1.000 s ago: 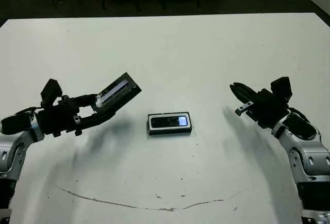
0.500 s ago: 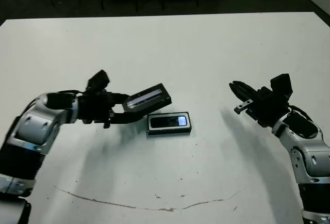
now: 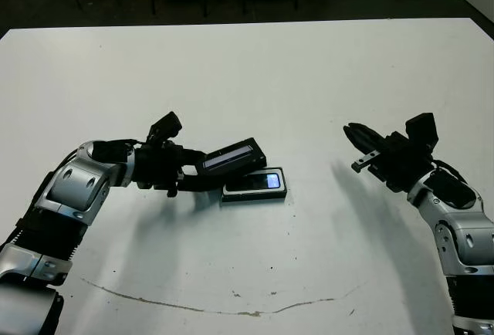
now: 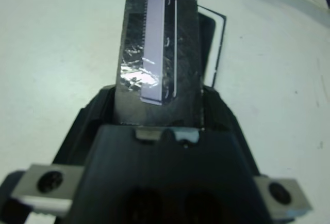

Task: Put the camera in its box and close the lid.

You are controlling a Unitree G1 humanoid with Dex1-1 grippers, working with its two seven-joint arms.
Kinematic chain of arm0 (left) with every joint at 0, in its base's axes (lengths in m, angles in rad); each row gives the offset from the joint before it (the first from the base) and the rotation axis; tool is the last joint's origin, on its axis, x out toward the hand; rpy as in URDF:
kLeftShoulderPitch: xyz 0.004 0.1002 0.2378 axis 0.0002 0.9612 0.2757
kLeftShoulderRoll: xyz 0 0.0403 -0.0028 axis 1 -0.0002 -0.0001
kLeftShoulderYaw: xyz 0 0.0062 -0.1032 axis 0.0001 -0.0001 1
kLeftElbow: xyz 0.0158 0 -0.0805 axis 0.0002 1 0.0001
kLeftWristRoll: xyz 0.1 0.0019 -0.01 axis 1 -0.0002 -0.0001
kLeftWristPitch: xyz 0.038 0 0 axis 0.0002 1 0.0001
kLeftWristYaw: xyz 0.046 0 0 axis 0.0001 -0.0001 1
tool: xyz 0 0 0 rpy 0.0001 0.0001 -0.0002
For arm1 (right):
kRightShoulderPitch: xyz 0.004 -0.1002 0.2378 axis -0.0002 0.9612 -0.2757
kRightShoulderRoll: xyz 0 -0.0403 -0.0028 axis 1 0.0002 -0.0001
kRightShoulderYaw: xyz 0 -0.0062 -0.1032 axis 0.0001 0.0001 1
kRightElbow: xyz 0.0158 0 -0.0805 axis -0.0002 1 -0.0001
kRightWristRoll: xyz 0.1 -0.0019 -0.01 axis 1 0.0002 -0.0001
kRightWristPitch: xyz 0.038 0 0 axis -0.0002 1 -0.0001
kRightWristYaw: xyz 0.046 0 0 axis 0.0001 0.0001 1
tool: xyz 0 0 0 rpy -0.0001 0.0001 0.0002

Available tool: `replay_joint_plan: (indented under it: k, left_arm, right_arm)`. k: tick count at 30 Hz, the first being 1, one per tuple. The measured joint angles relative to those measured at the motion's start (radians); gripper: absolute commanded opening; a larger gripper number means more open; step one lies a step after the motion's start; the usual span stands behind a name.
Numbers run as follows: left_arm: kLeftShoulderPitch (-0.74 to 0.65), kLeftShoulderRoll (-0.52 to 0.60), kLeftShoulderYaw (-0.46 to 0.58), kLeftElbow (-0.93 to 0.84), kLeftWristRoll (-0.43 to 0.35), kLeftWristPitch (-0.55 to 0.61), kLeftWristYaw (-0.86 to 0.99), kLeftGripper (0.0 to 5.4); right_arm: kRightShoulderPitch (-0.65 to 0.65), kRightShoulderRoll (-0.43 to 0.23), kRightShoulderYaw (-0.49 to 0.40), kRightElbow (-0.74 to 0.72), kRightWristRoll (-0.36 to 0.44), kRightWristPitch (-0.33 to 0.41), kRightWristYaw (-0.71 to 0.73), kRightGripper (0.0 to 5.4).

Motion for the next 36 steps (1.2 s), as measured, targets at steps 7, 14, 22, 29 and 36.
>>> replay_joint_plan:
  k: [7, 14, 22, 29, 36]
  left_arm:
    - [-0.035, 0.000, -0.016, 0.045, 0.000, 0.022, -0.067, 2.68]
    - [-0.054, 0.001, -0.039, 0.054, 0.001, 0.027, -0.129, 2.68]
    - [-0.074, 0.004, -0.094, 0.031, 0.049, 0.019, -0.138, 2.68]
    - [-0.096, -0.005, -0.172, -0.001, 0.139, -0.029, -0.115, 2.68]
    - [-0.123, -0.024, -0.220, 0.001, 0.196, -0.069, -0.106, 2.68]
  right_arm:
    - [0.000, 0.000, 0.000, 0.007, 0.000, -0.003, 0.005, 0.00]
    - [0.000, 0.000, 0.000, 0.031, 0.000, -0.032, 0.013, 0.00]
    - [0.005, 0.001, -0.004, 0.032, 0.001, -0.035, 0.015, 0.00]
    - [0.007, 0.000, -0.010, 0.032, 0.002, -0.035, 0.017, 0.00]
    - [0.007, -0.001, -0.011, 0.034, 0.002, -0.035, 0.018, 0.00]
